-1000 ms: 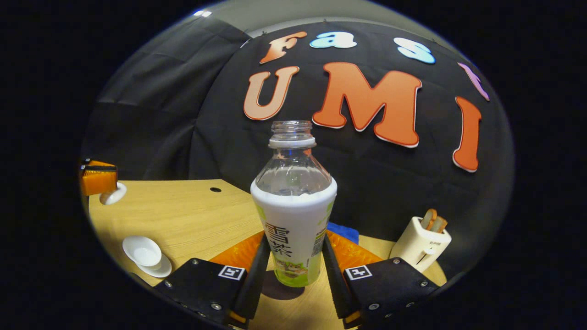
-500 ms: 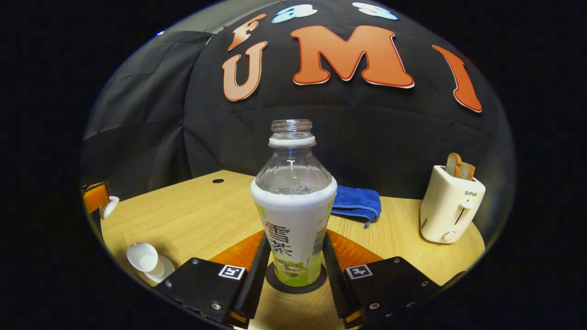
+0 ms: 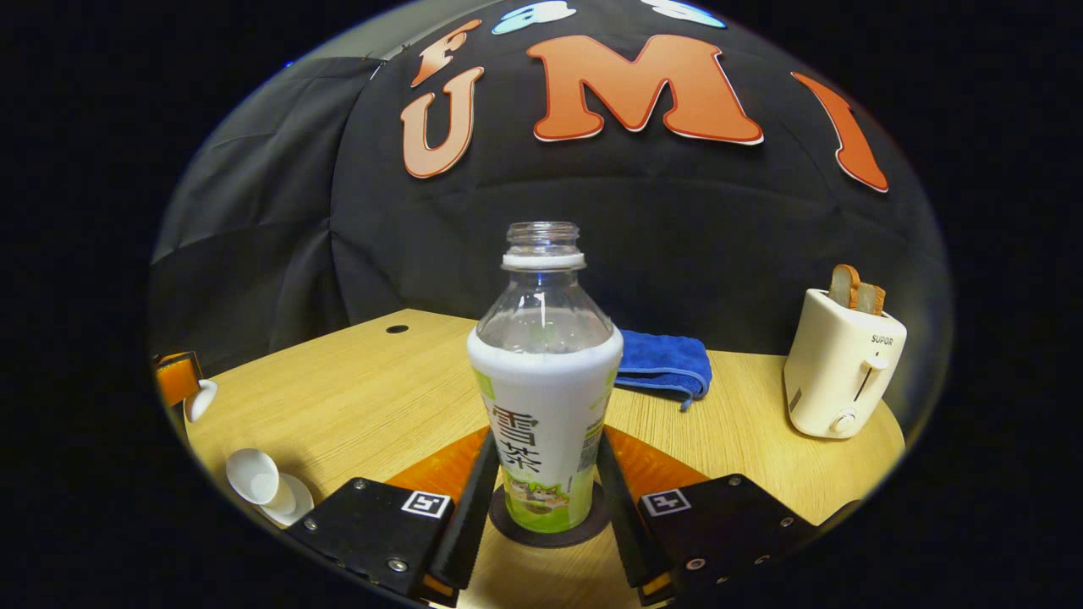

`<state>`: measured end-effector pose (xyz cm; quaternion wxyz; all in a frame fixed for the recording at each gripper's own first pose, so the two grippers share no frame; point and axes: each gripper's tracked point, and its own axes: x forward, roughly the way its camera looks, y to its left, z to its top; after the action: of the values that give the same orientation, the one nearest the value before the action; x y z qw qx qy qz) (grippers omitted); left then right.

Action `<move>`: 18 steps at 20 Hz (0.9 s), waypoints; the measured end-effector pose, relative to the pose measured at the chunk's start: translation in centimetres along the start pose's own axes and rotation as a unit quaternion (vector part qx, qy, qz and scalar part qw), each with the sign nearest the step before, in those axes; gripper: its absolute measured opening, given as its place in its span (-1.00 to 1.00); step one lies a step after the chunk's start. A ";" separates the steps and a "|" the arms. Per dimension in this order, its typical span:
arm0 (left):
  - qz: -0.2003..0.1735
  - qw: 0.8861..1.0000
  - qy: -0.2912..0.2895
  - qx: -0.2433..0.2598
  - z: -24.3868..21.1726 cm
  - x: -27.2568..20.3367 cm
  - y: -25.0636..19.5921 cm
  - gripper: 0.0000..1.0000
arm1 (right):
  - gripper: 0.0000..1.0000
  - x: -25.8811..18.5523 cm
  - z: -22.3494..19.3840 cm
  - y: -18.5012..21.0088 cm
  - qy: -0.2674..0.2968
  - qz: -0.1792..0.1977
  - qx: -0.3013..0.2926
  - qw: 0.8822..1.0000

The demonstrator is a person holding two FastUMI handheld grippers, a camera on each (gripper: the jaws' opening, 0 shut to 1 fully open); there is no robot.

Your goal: Open the teacup lid with one hand, grasp the water bottle and pour water into the teacup with the other hand; after pouring, place the water bottle on the coaster and then close the teacup lid.

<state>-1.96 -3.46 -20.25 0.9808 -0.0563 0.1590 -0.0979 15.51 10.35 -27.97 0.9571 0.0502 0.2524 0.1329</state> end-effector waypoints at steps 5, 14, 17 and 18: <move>-0.018 1.000 0.014 0.002 -1.5 0.3 -1.4 -0.36 | 0.78 -1.6 1.3 0.4 -0.017 0.001 -0.019 1.000; -0.034 0.999 0.043 0.001 -4.7 0.7 -3.1 -0.36 | 0.90 -6.6 3.6 0.2 -0.059 -0.005 -0.020 0.998; -0.033 0.998 0.051 0.008 -5.5 0.9 -3.5 -0.36 | 0.92 -8.6 3.8 -0.2 -0.070 -0.010 -0.002 0.998; -0.033 0.998 0.050 0.014 -5.6 0.9 -3.7 -0.36 | 0.92 -9.2 3.9 -0.3 -0.073 -0.011 0.003 0.997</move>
<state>-3.60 -7.72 -25.27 0.9684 -0.0433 0.2049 -0.1351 9.77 7.33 -20.34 0.9742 0.0597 0.1831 0.1175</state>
